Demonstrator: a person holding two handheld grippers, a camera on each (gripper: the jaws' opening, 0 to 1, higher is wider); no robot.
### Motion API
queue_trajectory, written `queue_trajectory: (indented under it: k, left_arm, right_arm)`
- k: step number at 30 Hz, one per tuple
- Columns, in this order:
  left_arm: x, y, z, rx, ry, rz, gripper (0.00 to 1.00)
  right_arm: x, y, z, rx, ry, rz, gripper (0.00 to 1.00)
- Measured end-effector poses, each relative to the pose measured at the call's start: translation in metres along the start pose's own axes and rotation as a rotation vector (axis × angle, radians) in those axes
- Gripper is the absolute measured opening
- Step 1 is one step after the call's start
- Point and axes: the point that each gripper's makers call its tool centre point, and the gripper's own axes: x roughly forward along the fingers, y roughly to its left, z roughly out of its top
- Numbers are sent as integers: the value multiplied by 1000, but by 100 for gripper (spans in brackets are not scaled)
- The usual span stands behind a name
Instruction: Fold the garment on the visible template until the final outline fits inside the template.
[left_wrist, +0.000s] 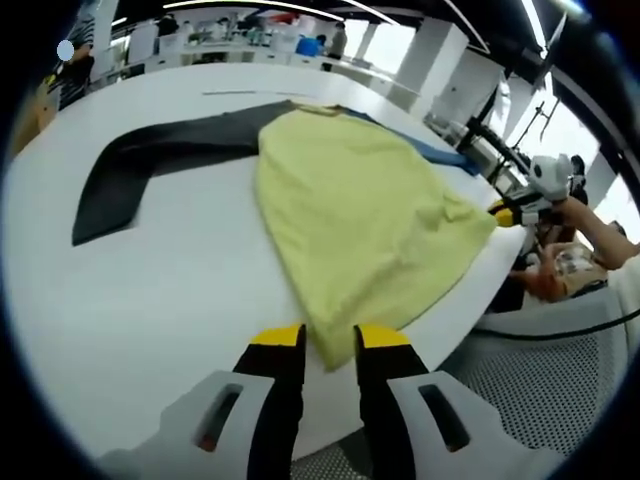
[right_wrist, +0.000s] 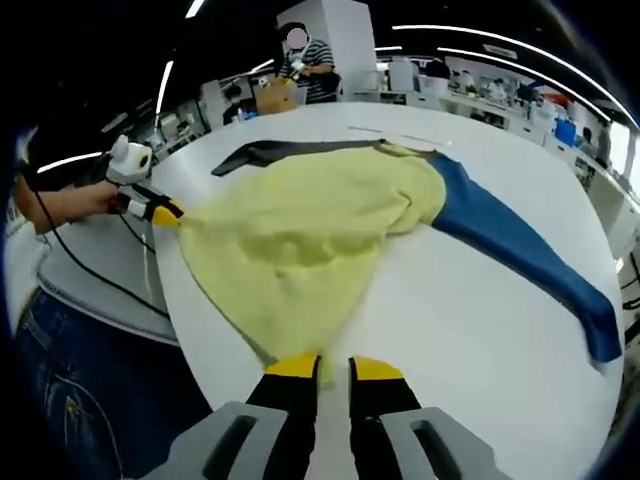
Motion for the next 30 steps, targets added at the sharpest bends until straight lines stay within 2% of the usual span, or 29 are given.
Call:
queue_trajectory:
  k: [12,17,23,25,27,30]
  left_arm:
    - [1,-4,-1,14,11,-7,17]
    - [2,-4,-3,18,19,-7,16]
    - [3,-4,-5,40,31,2,16]
    - [4,-4,-4,40,34,2,15]
    - [4,-3,-4,49,38,6,15]
    - [5,-4,-4,58,44,9,14]
  right_arm:
    - [8,9,-11,-50,57,-19,10]
    - [10,12,-12,-64,74,-20,8]
    - [11,19,-14,-203,147,-49,5]
    - [12,23,-15,-179,155,-35,0]
    - [12,20,-15,-166,160,-45,0]
    - [11,19,-15,-82,154,-43,0]
